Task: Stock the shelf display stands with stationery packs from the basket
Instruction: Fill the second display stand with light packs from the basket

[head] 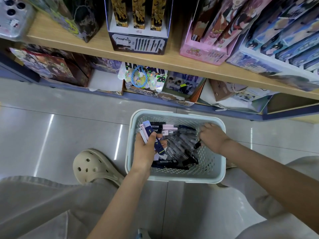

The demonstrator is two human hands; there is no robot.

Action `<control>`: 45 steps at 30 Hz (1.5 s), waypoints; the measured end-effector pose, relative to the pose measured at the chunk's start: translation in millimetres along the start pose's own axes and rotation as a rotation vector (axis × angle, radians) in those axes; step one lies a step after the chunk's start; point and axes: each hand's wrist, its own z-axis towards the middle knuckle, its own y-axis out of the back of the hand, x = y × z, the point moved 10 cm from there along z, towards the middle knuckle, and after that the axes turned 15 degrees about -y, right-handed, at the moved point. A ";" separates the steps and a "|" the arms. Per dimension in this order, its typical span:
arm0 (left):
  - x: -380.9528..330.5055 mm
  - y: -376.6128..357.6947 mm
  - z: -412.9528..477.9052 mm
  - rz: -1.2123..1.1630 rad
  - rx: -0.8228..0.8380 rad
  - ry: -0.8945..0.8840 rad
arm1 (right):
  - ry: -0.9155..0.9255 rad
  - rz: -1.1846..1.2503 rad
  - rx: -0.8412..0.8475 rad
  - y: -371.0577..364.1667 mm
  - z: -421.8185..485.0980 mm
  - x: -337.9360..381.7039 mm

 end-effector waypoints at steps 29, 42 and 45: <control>-120.6 -49.3 -61.3 0.113 0.207 -0.362 | 0.029 1.538 -0.193 125.1 -142.9 -4.4; -260.6 -0.4 -81.7 0.094 0.111 -0.566 | 0.156 1.449 -0.476 259.2 -210.4 -33.5; -297.7 10.8 -84.7 0.106 0.138 -0.630 | 0.189 1.315 -0.660 311.2 -233.6 -37.6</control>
